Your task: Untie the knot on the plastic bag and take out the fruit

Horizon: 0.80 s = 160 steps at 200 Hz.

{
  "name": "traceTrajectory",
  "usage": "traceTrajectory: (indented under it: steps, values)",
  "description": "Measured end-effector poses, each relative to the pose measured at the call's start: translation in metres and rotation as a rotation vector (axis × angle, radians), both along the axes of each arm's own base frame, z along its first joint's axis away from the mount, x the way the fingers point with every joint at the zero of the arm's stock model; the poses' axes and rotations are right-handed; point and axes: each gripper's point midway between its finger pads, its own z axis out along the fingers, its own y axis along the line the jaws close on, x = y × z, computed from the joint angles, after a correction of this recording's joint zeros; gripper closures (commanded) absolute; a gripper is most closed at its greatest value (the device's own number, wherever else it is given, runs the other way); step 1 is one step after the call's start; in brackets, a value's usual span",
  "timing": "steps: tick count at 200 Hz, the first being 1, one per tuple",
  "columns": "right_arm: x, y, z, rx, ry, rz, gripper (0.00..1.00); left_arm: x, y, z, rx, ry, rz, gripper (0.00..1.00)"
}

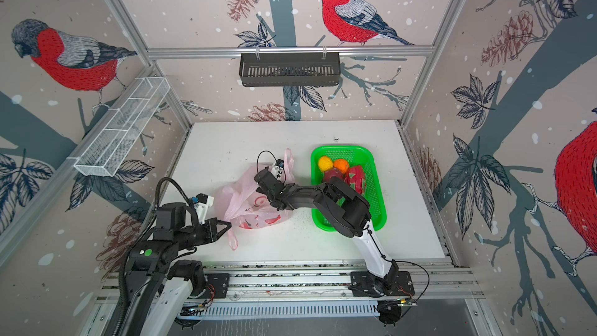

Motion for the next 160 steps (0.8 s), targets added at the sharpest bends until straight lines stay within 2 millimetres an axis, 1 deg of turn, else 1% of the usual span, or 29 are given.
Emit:
traceTrajectory:
  steps: [37,63,92,109,136,160]
  values:
    - [-0.005,-0.003,0.013,0.027,-0.006,0.016,0.78,0.002,0.0,-0.001,0.004,0.016,0.002,1.0]
    - [-0.006,-0.005,0.021,0.04,-0.015,0.017,0.78,0.002,0.0,-0.001,0.005,0.02,0.002,1.0]
    - [-0.006,-0.005,0.024,0.049,-0.018,0.022,0.78,0.005,0.001,0.001,0.006,0.008,0.005,1.0]
    - [-0.006,-0.006,0.028,0.051,-0.022,0.025,0.78,0.01,0.001,0.004,-0.002,-0.005,0.017,1.0]
    - [-0.01,-0.004,0.042,0.062,-0.041,0.048,0.78,0.02,0.003,0.008,-0.009,-0.02,0.055,1.0]
    - [-0.02,0.002,0.055,0.066,-0.059,0.09,0.78,0.033,0.008,0.011,-0.01,-0.033,0.11,1.0]
